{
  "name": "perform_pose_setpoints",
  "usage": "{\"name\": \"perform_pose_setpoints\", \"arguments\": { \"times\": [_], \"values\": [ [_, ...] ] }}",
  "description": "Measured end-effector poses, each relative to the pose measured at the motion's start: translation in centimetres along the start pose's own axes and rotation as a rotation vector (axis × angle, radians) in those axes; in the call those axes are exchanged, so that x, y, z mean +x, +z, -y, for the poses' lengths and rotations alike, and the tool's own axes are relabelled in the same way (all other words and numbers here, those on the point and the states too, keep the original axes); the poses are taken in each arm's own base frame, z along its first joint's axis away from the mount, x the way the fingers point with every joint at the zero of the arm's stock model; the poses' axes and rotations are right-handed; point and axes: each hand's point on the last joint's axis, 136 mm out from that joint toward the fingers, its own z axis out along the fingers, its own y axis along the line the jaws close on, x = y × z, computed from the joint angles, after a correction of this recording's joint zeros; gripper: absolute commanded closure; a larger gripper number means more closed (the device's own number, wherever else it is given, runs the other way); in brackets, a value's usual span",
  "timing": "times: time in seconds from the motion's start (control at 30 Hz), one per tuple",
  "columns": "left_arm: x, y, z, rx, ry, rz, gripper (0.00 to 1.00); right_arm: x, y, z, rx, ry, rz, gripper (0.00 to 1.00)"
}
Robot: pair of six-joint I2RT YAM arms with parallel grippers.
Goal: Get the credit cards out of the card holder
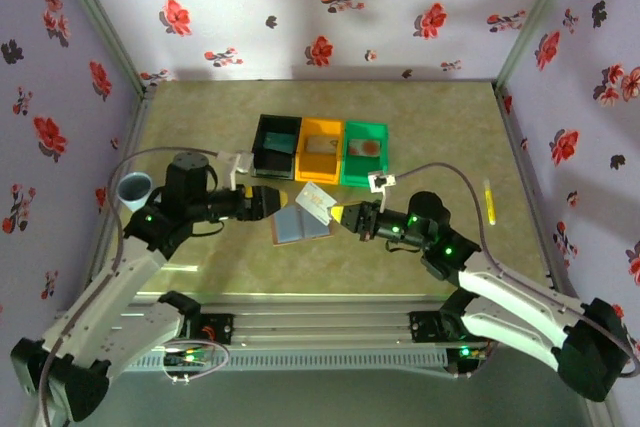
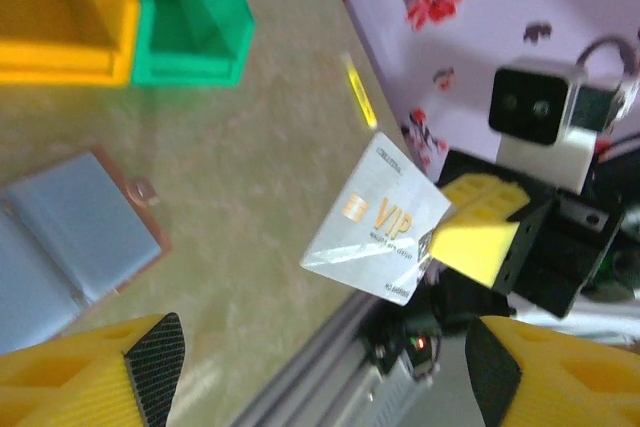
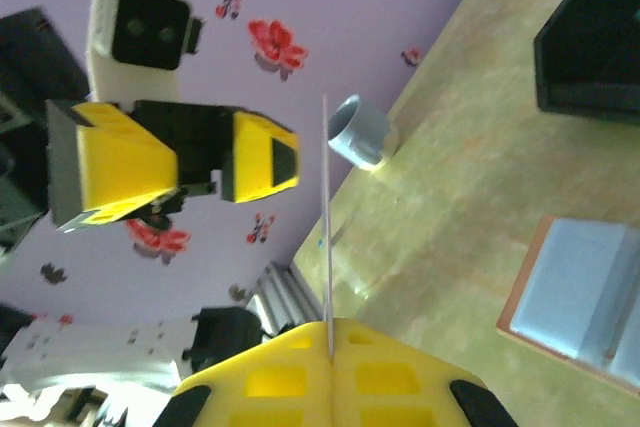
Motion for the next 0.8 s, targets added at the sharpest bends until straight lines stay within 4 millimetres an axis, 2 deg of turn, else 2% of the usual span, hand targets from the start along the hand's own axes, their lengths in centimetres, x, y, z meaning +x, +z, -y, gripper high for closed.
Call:
{"name": "perform_pose_setpoints", "arguments": {
  "times": [0.07, 0.17, 0.33, 0.43, 0.53, 0.8],
  "values": [
    [1.1, 0.6, -0.3, 0.019, -0.016, -0.066, 0.25, 0.6, 0.0, -0.5, -0.033, 0.002, -0.037, 1.00],
    [2.1, 1.1, -0.2, 0.056, -0.018, -0.130, 0.35, 1.6, 0.0, -1.1, -0.083, 0.007, -0.100, 1.00],
    [2.8, 1.1, 0.8, 0.124, -0.015, -0.178, 0.36, 3.1, 0.2, -1.2, -0.134, 0.030, -0.193, 1.00],
    [2.9, 0.9, 1.5, 0.164, -0.008, -0.188, 0.39, 3.8, 0.6, -1.2, -0.157, 0.046, -0.231, 1.00],
    [2.9, 0.9, 2.2, 0.209, 0.004, -0.189, 0.44, 3.8, 0.7, -1.5, -0.183, 0.047, -0.241, 1.00],
    [4.0, 1.1, 2.0, 0.244, -0.024, -0.219, 0.58, 3.4, 0.7, -2.4, -0.226, 0.028, -0.238, 1.00]
  ]
}}
